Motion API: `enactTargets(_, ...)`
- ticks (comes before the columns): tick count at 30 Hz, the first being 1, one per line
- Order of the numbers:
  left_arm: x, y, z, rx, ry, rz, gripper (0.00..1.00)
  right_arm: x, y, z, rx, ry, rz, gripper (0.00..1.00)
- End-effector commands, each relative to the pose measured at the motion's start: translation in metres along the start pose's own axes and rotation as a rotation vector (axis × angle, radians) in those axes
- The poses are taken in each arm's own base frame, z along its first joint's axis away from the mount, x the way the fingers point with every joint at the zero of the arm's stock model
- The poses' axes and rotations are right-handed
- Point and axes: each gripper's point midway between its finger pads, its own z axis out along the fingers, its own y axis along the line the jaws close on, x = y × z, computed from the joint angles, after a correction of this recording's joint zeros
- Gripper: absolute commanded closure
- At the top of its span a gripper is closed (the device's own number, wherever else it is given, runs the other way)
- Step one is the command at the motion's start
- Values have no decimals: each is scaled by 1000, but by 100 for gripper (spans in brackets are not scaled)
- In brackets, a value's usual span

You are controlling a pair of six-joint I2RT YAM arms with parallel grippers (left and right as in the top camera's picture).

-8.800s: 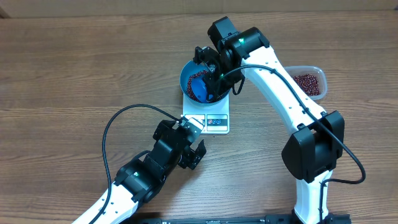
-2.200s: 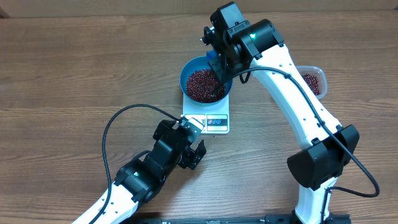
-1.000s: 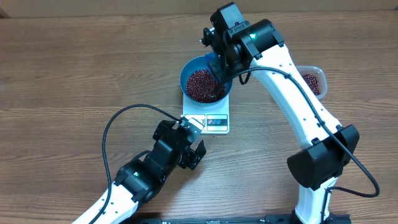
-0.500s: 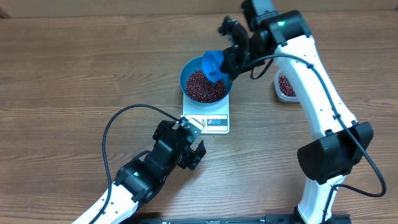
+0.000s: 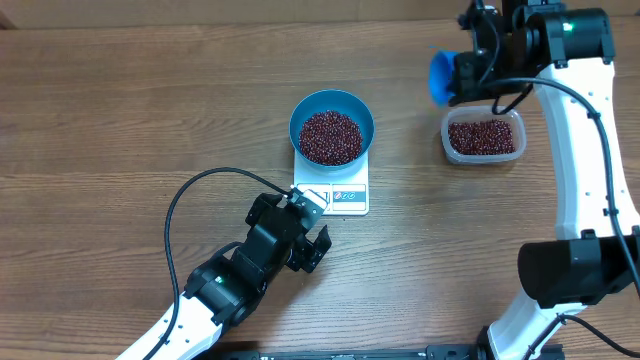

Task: Scoop item into bowl and weigh 150g on scale
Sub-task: 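Raise the empty blue scoop and carry it right to the bean tub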

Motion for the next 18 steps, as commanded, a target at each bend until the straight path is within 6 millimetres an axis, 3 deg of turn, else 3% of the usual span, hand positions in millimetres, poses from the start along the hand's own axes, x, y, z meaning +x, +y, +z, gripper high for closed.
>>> enactTargets(1, 0, 4, -1, -14, -5, 8, 0, 2, -37, -23, 224, -13, 5, 96)
enactTargets(9, 0, 4, -1, -14, -5, 7, 0, 22, -69, -34, 416, 75, 8, 96)
enactTargets(18, 0, 4, -1, -14, -5, 8, 0, 30, -88, -45, 546, 105, 31, 96)
